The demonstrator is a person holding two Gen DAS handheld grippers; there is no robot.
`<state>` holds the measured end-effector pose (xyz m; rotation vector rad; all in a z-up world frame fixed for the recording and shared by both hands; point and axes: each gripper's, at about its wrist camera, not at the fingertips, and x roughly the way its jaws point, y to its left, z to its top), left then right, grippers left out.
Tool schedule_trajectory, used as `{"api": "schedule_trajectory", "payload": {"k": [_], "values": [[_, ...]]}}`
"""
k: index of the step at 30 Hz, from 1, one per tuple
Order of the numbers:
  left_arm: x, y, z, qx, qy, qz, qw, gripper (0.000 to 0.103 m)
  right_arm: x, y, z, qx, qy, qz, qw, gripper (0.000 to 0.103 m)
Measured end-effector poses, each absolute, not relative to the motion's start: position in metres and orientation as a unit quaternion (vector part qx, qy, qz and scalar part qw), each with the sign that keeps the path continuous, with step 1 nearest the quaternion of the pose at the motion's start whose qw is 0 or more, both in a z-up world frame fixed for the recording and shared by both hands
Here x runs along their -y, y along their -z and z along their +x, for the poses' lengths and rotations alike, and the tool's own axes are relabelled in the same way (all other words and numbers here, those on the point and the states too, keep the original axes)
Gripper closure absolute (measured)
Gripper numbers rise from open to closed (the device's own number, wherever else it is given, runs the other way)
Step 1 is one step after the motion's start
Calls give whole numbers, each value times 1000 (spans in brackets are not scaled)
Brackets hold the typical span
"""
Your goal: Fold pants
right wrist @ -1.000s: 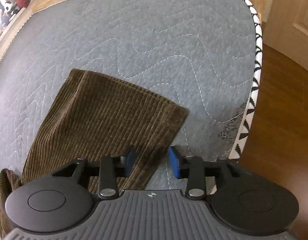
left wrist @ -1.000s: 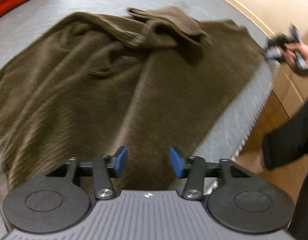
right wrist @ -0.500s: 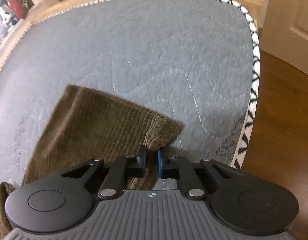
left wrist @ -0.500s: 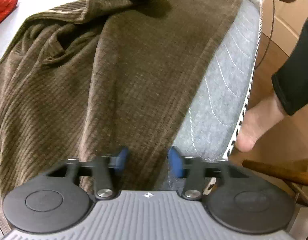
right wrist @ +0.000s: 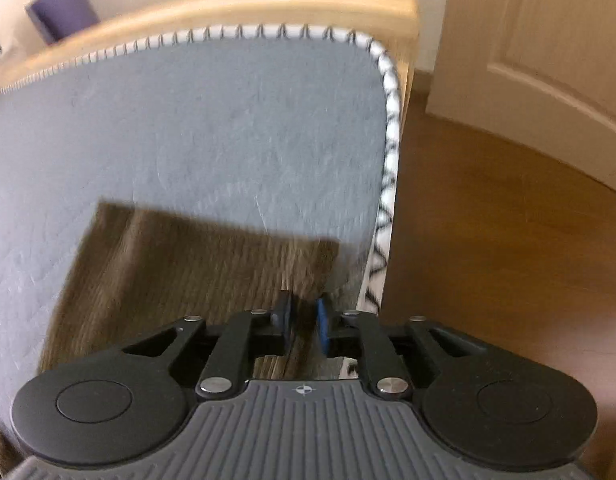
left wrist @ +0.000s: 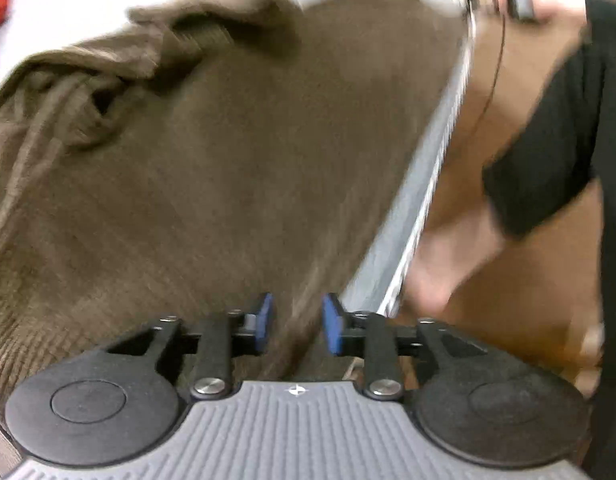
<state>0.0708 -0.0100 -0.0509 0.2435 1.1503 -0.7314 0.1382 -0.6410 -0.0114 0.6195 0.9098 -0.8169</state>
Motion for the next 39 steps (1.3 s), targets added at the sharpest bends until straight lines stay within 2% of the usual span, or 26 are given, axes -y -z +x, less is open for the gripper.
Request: {"api": "schedule_trajectory", "payload": {"k": [2, 4, 6, 8, 11, 12, 14, 18, 20, 23, 30, 31, 32, 34, 35, 39], "values": [[-9, 39, 83, -521, 324, 50, 788, 62, 637, -3, 136, -390, 382, 274, 792, 78], [-24, 42, 93, -531, 289, 26, 796, 62, 628, -15, 139, -367, 368, 254, 816, 74], [-30, 62, 100, -571, 237, 47, 785, 62, 621, -21, 144, -354, 342, 256, 832, 74], [-34, 91, 105, -636, 175, 78, 748, 63, 613, -19, 152, -350, 300, 276, 843, 66], [-47, 68, 116, -615, 171, 17, 770, 60, 598, -13, 176, -371, 223, 308, 847, 64], [-54, 57, 120, -599, 166, -7, 783, 53, 590, -12, 185, -380, 207, 307, 848, 64], [-66, 40, 126, -572, 147, -32, 806, 49, 573, -9, 204, -393, 183, 293, 852, 63], [-71, 36, 143, -556, 94, -19, 826, 48, 548, -1, 236, -410, 163, 269, 856, 62], [-71, 37, 153, -555, 87, -22, 827, 48, 540, 6, 252, -420, 174, 254, 854, 56], [-68, 38, 158, -550, 91, -17, 830, 48, 539, 18, 273, -432, 198, 246, 845, 55], [-64, 34, 165, -535, 100, -22, 839, 48, 530, 46, 296, -456, 227, 219, 832, 54], [-64, 33, 163, -534, 99, -21, 839, 48, 528, 48, 299, -453, 229, 207, 836, 58], [-64, 33, 164, -534, 99, -20, 840, 48, 525, 49, 301, -452, 234, 189, 840, 77], [-64, 33, 165, -533, 100, -21, 840, 48, 525, 50, 304, -450, 253, 165, 840, 92], [-64, 32, 166, -532, 100, -22, 841, 48, 527, 50, 304, -446, 258, 169, 840, 96], [-63, 34, 169, -532, 100, -23, 841, 48, 531, 44, 302, -420, 283, 169, 845, 97]]}}
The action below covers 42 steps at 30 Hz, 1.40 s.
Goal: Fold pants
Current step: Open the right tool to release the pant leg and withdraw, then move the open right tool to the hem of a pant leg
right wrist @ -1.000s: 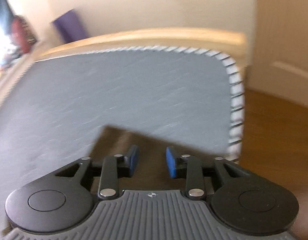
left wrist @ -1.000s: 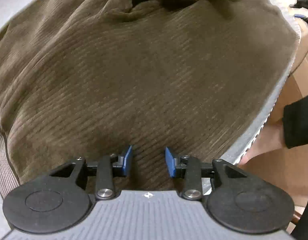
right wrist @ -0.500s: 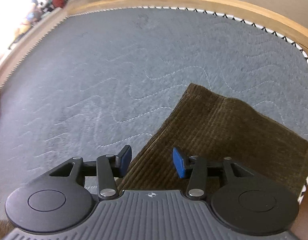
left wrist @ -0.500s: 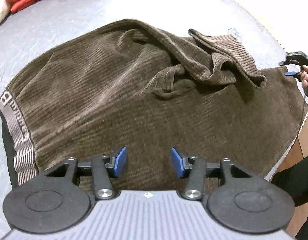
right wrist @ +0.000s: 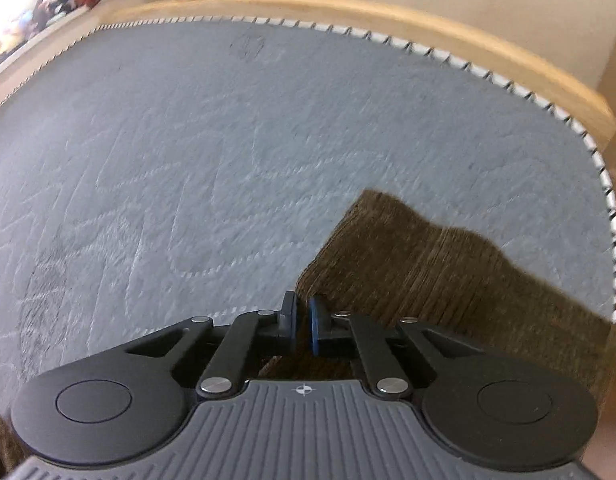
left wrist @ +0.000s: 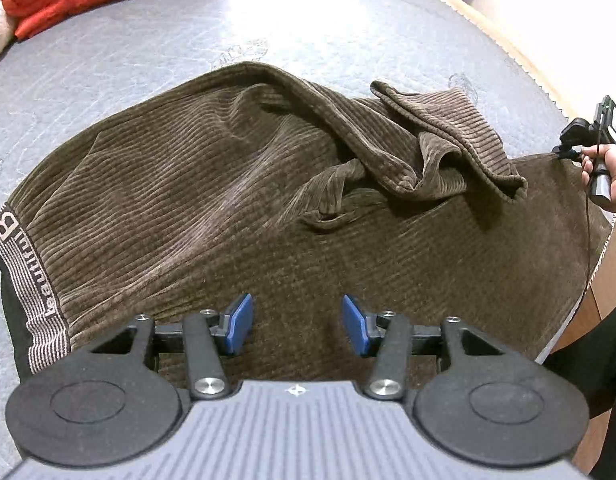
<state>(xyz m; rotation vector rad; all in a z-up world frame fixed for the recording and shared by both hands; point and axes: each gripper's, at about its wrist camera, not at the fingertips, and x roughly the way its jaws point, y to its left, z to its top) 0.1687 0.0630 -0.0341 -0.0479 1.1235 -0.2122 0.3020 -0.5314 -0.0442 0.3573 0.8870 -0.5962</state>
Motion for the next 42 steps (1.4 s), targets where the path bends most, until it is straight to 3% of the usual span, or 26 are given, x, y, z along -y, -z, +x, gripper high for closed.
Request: {"api": "schedule_trajectory", "payload": {"k": [2, 7, 11, 21, 26, 31, 34, 37, 39, 42], "values": [[-63, 35, 169, -531, 98, -23, 841, 48, 533, 44, 300, -411, 288, 186, 845, 95], [-70, 26, 170, -514, 86, -31, 853, 44, 521, 40, 299, -439, 272, 168, 840, 78], [-79, 11, 167, -481, 49, -40, 874, 18, 500, -4, 282, -375, 265, 149, 876, 72], [-77, -43, 130, -360, 24, -51, 931, 18, 387, -106, 197, -251, 33, 107, 962, 68], [-82, -65, 116, -311, -6, -55, 949, 18, 339, -139, 145, -203, -61, 72, 975, 58], [-95, -99, 120, -317, -6, -70, 946, 18, 302, -153, 117, -154, -125, 2, 980, 45], [-97, -129, 119, -296, 7, -36, 955, 22, 286, -156, 119, -152, -146, -12, 977, 45], [-96, -145, 115, -269, 14, 10, 963, 37, 277, -154, 122, -169, -136, 6, 976, 45], [-96, -138, 114, -254, 17, 47, 966, 52, 274, -149, 123, -182, -149, 8, 972, 45], [-102, -98, 111, -248, 17, 74, 966, 64, 261, -144, 117, -204, -160, -16, 966, 44]]}}
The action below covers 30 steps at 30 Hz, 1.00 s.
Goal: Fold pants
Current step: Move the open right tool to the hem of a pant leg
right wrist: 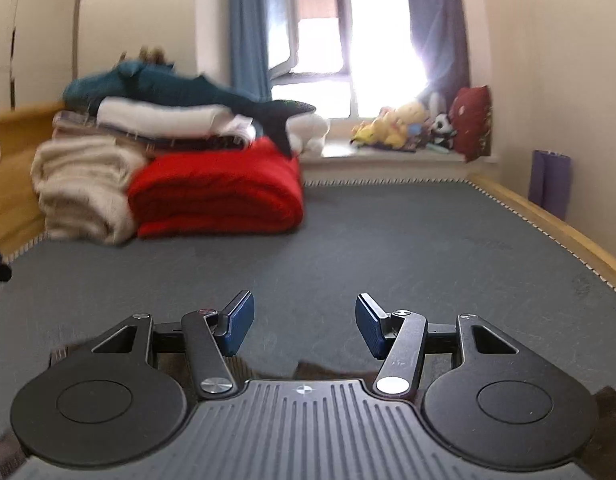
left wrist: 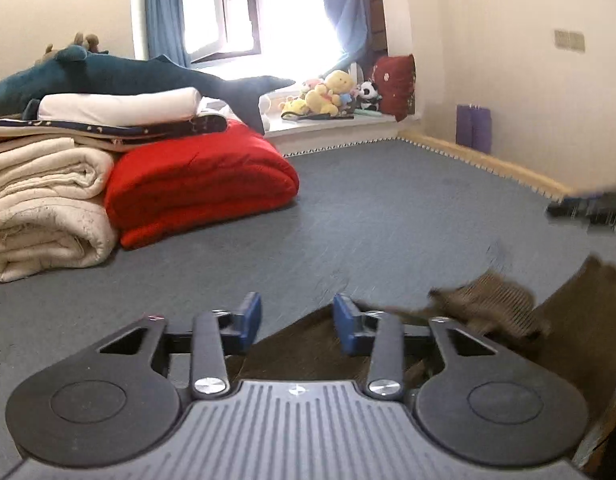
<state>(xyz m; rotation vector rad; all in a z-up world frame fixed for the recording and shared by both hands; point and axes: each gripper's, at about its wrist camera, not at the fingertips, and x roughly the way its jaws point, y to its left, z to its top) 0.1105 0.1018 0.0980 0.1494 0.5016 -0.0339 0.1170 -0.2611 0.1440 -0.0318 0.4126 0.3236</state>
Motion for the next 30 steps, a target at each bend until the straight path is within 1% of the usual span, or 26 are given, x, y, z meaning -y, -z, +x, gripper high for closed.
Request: {"api": "schedule_trajectory", "payload": {"k": [1, 2, 3, 6, 7, 8, 11, 12, 16, 19, 21, 23, 27, 30], "values": [[-104, -80, 115, -277, 16, 85, 957, 69, 258, -143, 120, -208, -160, -23, 965, 45], [-101, -65, 126, -331, -4, 111, 937, 85, 256, -142, 123, -212, -159, -27, 964, 45], [-103, -58, 131, -347, -29, 118, 930, 85, 254, -141, 126, -218, -155, -32, 963, 46], [-120, -59, 141, -355, -28, 53, 933, 84, 253, -134, 134, -231, -144, -30, 962, 48], [-124, -57, 145, -361, -32, 41, 931, 84, 255, -134, 138, -234, -143, -27, 961, 54], [-127, -54, 149, -369, -41, 37, 928, 84, 257, -134, 142, -236, -141, -27, 961, 63], [-140, -48, 159, -392, -66, 15, 917, 84, 260, -132, 158, -237, -135, -29, 962, 78], [-145, -48, 161, -396, -70, 1, 916, 84, 263, -131, 164, -240, -132, -23, 961, 79], [-157, -52, 167, -396, -75, -20, 915, 83, 280, -121, 189, -269, -115, 16, 956, 78], [-158, -50, 169, -400, -76, -18, 913, 83, 288, -105, 210, -318, -136, 41, 937, 78], [-156, -46, 172, -405, -75, -12, 911, 82, 285, -90, 222, -357, -150, 28, 921, 76], [-154, -44, 175, -409, -74, -8, 910, 78, 278, -75, 231, -388, -156, -3, 909, 68], [-152, -41, 179, -411, -73, -10, 909, 76, 261, -53, 238, -443, -195, -45, 874, 64], [-154, -38, 183, -414, -73, -16, 907, 75, 243, -47, 230, -456, -249, -83, 850, 60]]}}
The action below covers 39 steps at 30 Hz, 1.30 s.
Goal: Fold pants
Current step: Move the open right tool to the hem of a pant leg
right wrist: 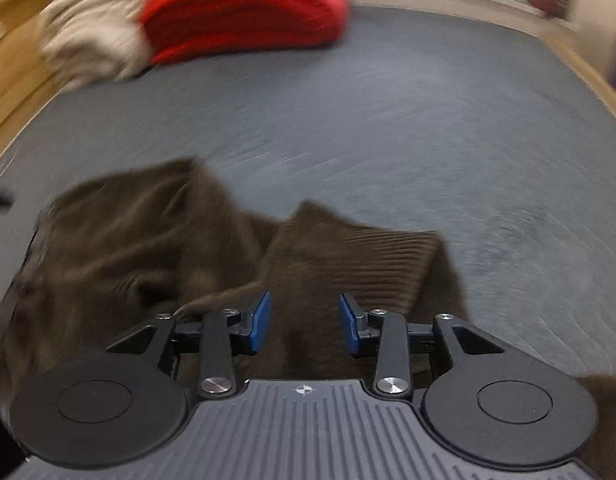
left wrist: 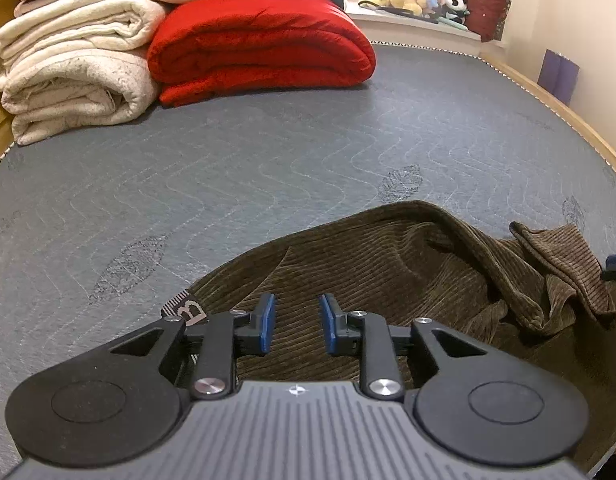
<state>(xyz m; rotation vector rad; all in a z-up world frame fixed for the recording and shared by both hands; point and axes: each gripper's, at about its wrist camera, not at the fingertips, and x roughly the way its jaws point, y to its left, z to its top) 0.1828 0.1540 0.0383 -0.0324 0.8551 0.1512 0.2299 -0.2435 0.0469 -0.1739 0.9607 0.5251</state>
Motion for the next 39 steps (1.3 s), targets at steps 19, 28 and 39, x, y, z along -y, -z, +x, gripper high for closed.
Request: {"api": "schedule_trajectory", "payload": {"k": [19, 28, 39], "values": [[-157, -34, 192, -424, -63, -27, 903, 68, 199, -8, 201, -467, -298, -297, 778, 75], [-157, -34, 192, -425, -62, -24, 903, 68, 217, -37, 209, -441, -299, -214, 819, 95], [-155, -34, 194, -426, -60, -22, 902, 68, 273, -78, 231, -376, -241, -35, 894, 95]]}}
